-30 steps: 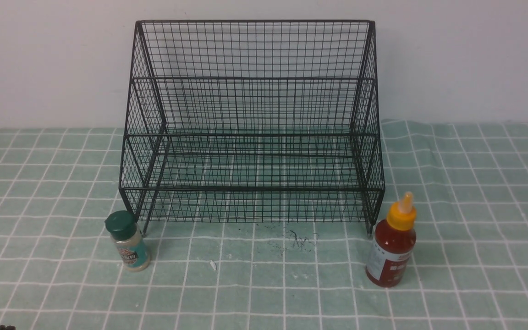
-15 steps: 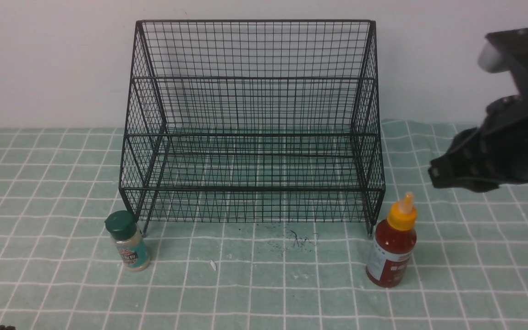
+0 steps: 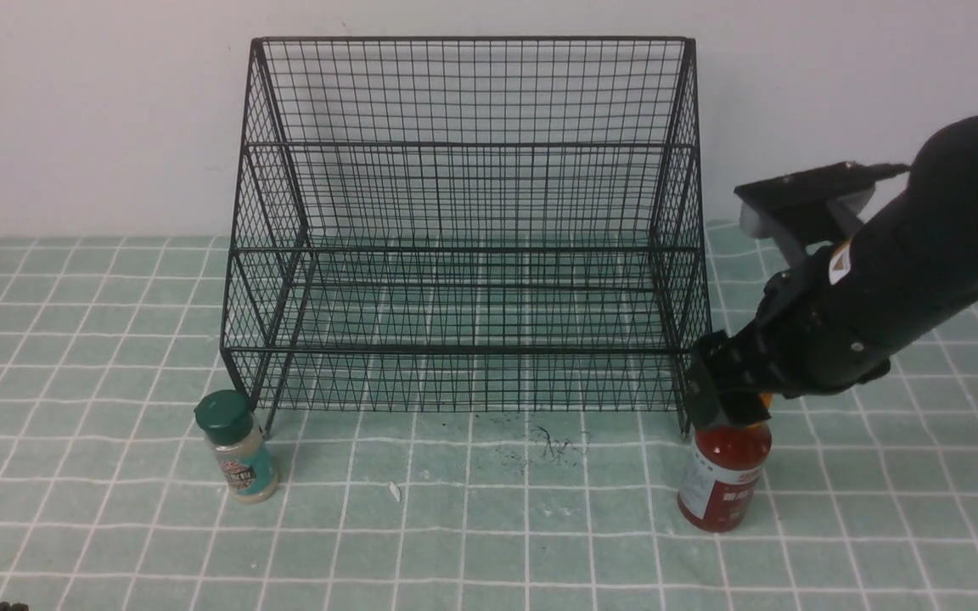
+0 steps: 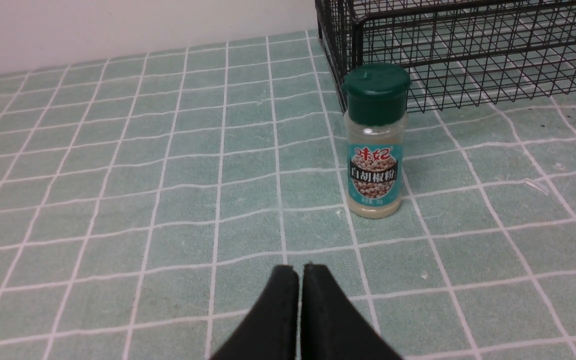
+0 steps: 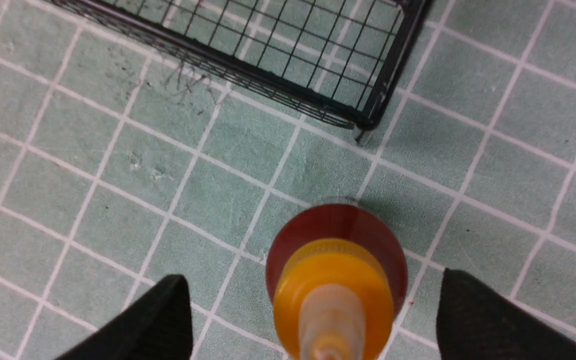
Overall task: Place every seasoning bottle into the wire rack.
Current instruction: Use the right arm to grab the condiment bottle closest to it, then use the right arm to put the condiment bottle back on the shelf
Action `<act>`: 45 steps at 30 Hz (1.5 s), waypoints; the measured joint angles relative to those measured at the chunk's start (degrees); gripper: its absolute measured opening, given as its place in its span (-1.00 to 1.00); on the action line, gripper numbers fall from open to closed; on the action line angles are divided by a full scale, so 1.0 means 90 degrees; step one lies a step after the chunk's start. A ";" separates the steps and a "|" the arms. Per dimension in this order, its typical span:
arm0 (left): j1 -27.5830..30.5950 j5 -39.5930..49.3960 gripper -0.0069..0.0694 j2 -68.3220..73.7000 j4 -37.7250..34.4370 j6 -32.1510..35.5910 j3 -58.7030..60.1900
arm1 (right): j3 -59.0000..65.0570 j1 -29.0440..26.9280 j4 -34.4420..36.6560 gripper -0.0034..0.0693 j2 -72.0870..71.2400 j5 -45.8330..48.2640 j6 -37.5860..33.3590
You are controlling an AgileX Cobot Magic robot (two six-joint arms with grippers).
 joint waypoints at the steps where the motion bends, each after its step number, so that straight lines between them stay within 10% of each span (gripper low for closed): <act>1: 0.0000 0.0000 -0.83 0.0000 0.0000 0.0000 0.0000 | 0.0000 0.0000 -0.0031 0.51 0.0170 -0.0065 0.0000; 5: 0.0000 0.0000 -0.83 0.0000 0.0000 0.0000 0.0000 | 0.0000 0.0007 -0.0044 -0.14 0.0265 -0.0007 -0.0023; 14: 0.0000 0.0000 -0.83 0.0000 0.0000 0.0000 0.0000 | -0.1041 0.0419 0.0564 -0.09 -0.0787 0.1624 -0.0157; 27: 0.0000 0.0000 -0.83 0.0000 0.0000 0.0000 0.0000 | -0.4041 0.0754 0.0012 -0.09 0.0745 0.1750 -0.0141; 45: 0.0000 0.0000 -0.83 0.0000 0.0000 0.0000 0.0000 | -0.4298 0.0754 -0.0402 -0.09 0.2567 0.1486 0.0432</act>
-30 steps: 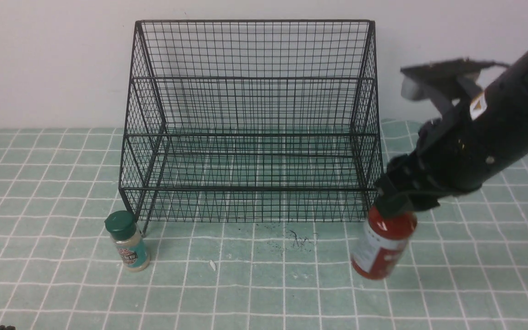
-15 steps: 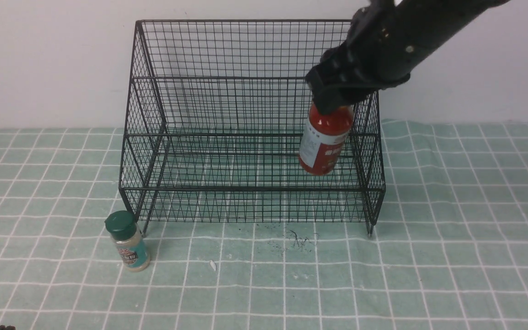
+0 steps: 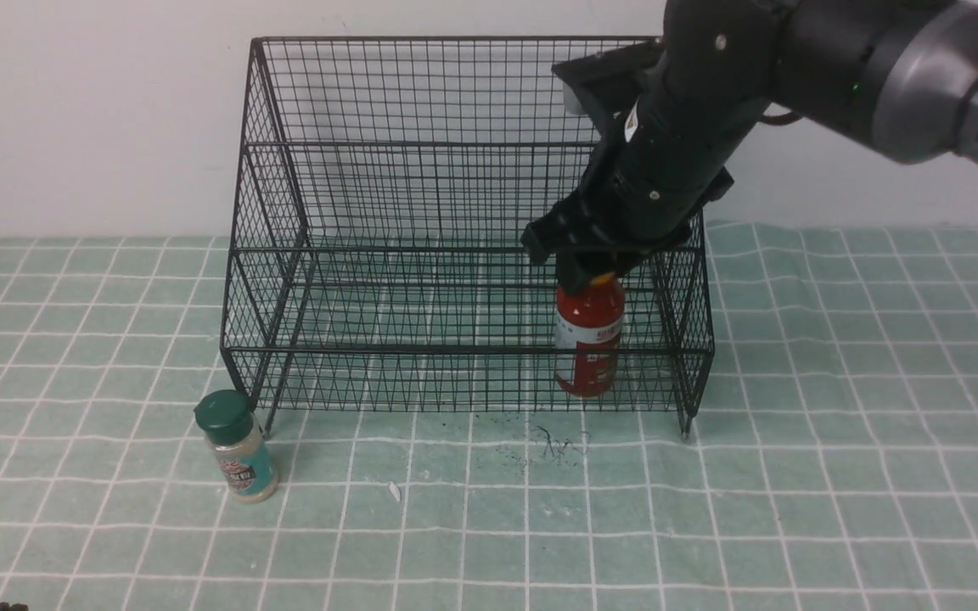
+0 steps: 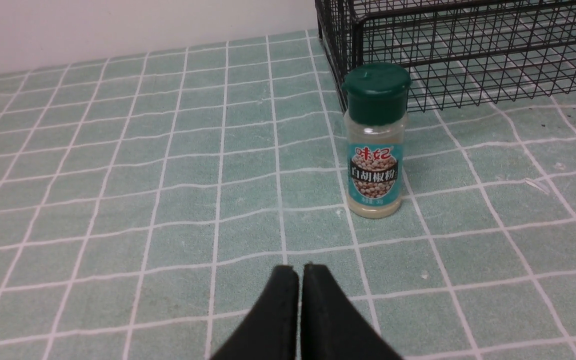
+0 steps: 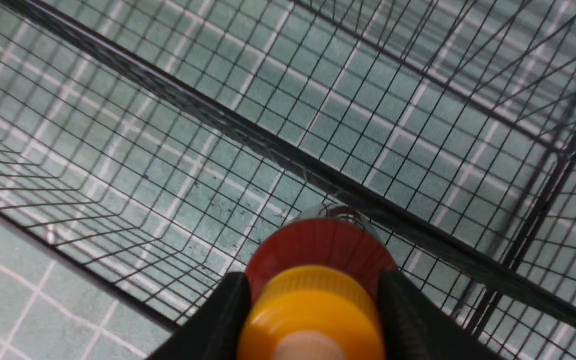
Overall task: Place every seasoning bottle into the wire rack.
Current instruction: Use the right arm to put the condiment bottle back on the shelf, then use the left arm to grab the condiment bottle closest to it
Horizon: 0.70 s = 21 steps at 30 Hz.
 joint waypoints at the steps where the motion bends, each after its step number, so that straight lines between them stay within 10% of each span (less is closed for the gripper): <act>1: 0.0000 0.0000 -0.83 0.0000 0.0000 0.0000 0.0000 | -0.0022 0.0000 0.0000 -0.09 0.0023 -0.0045 0.0026; 13: 0.0000 0.0006 -0.83 0.0000 0.0000 0.0000 0.0000 | -0.0045 0.0000 -0.0216 0.58 -0.0845 0.0374 0.0058; 18: 0.0000 0.0006 -0.83 0.0000 0.0000 0.0000 0.0000 | -0.0045 0.0000 -0.0235 0.35 -0.2026 0.0478 0.0064; 21: 0.0000 0.0006 -0.83 0.0000 0.0000 0.0000 0.0000 | 0.0077 0.0000 -0.0235 -0.22 -0.3159 0.0518 0.0153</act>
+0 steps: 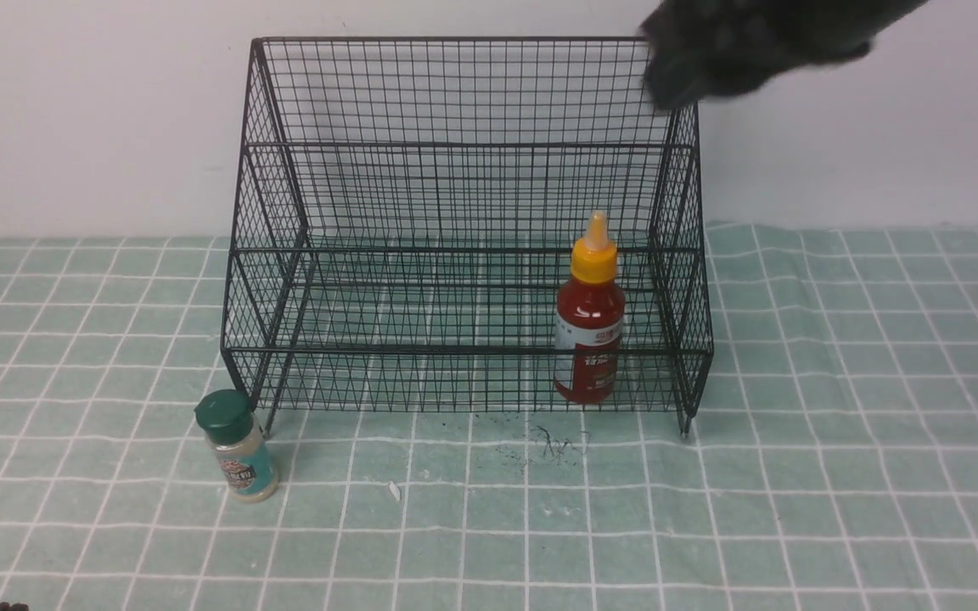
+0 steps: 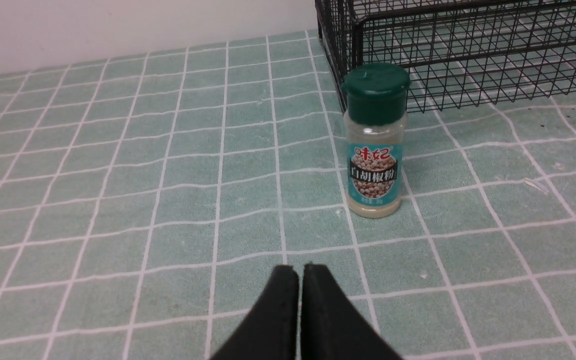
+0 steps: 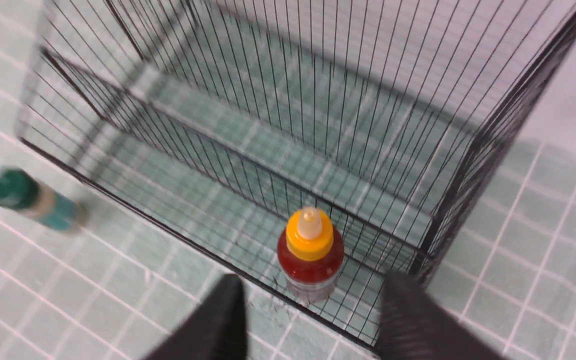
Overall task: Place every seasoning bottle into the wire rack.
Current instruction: Use the left arm to grab the condiment bottle closest to it
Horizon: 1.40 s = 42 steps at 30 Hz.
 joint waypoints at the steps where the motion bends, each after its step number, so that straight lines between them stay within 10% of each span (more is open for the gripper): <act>1: 0.0000 0.0000 -0.83 0.0000 0.0000 0.0000 0.0000 | 0.0121 0.0000 0.0000 -0.37 -0.0261 0.0000 0.0027; 6: 0.0000 0.0000 -0.83 0.0000 0.0000 0.0000 0.0000 | 0.1415 0.0000 -0.0090 -0.90 -0.1943 -0.0180 0.0225; 20: 0.0000 0.0006 -0.83 0.0000 0.0000 0.0000 0.0000 | 0.6357 0.0000 0.0188 -0.95 -0.5397 -0.3095 0.0458; 31: 0.0000 0.0006 -0.83 0.0000 0.0000 0.0000 0.0000 | 0.7327 -0.0079 -0.0543 -0.95 -0.5759 -0.4244 0.0242; 42: 0.0000 0.0012 -0.83 0.0000 0.0000 0.0000 0.0000 | 0.9970 -0.2436 -0.1013 -0.95 -0.8045 -0.5451 0.0248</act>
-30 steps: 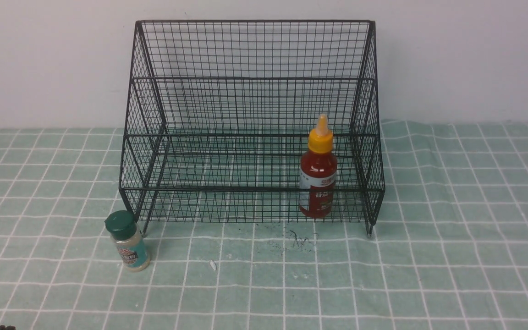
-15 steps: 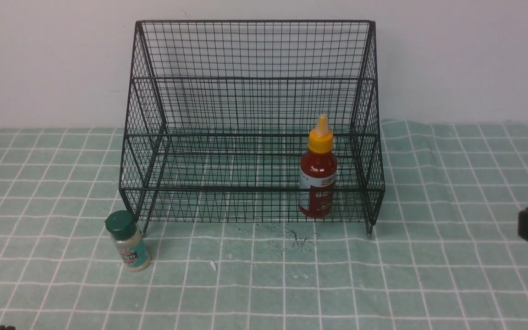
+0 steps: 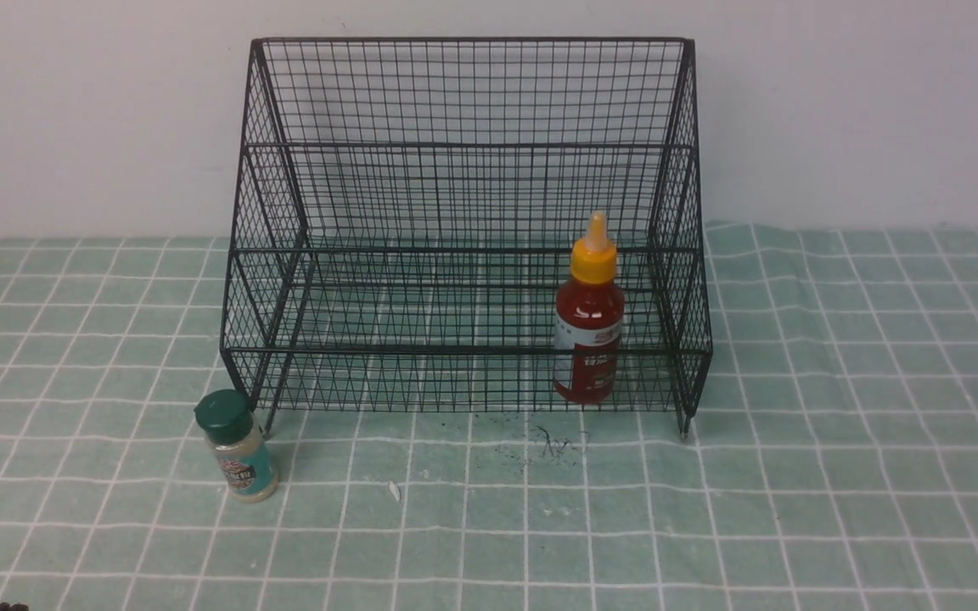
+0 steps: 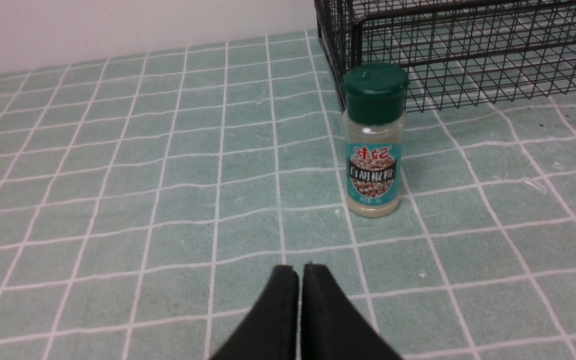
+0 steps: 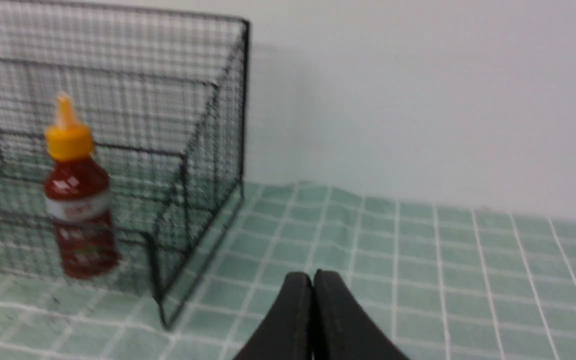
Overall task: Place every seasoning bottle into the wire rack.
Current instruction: Use the left arm to grab the condiment bottle closest to it
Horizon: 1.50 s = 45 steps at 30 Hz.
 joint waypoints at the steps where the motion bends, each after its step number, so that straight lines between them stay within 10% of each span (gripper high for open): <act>1: 0.0000 0.0000 -0.83 0.0000 0.0000 0.0000 0.0000 | 0.0335 -0.0149 -0.0012 -0.95 -0.0241 0.0000 0.0000; 45: 0.0000 -0.0178 -0.83 -0.0002 -0.0072 -0.0045 0.0007 | 0.1780 -0.0848 0.0068 -0.95 -0.1513 -0.0072 0.0117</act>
